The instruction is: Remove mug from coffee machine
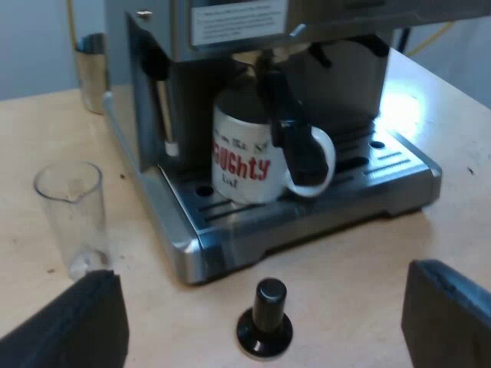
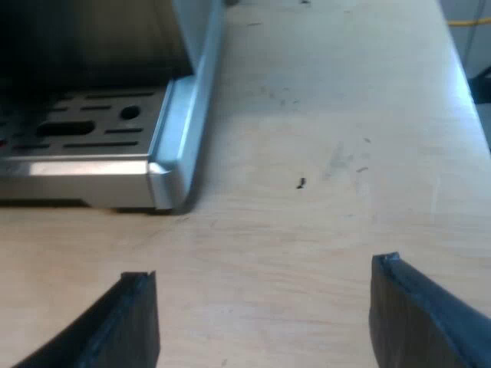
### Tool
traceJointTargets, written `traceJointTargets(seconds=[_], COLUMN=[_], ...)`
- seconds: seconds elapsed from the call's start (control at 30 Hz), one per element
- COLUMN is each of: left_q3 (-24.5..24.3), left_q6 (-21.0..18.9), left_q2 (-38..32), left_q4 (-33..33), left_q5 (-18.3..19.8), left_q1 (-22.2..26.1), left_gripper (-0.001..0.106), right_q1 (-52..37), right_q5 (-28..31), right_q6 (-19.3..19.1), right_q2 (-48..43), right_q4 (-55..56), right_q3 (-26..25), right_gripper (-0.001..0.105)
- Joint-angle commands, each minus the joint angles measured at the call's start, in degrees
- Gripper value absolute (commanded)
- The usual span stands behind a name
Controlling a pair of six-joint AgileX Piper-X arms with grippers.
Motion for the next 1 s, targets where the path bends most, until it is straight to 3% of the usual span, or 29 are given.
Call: traceJointTargets(seconds=[0.03,0.23,0.4,0.57,1.0], left_q3=[-0.34,-0.34,-0.34,-0.34,-0.34], left_q6=[0.05,0.15,-0.99,-0.71,1.37], left_q2=[2.29,6.71,10.88,13.90,14.65], left_q4=[-1.89,-7.65,-12.93,-13.38,-14.22], left_q5=[0.13,1.06,3.26,1.82,0.54], left_q1=[-1.64,-2.06,-4.38,-6.61,-6.59], left_gripper=[0.079,0.079,0.079,0.079,0.079], right_q1=[2.05,6.12,9.77,13.11,22.05], right_q5=[-0.45,-0.96,-5.19,-5.18,-4.74], right_q6=[-1.82,-4.04,-4.03,-4.03,-3.90], right_q2=[2.49,8.98,14.89,19.86,30.47], right_q4=[-0.04,-1.94,-8.49,-13.38,-24.20], right_q3=[-1.96,-3.84,-3.82,-3.82,-3.82], right_gripper=[0.060,0.060,0.060,0.060,0.060])
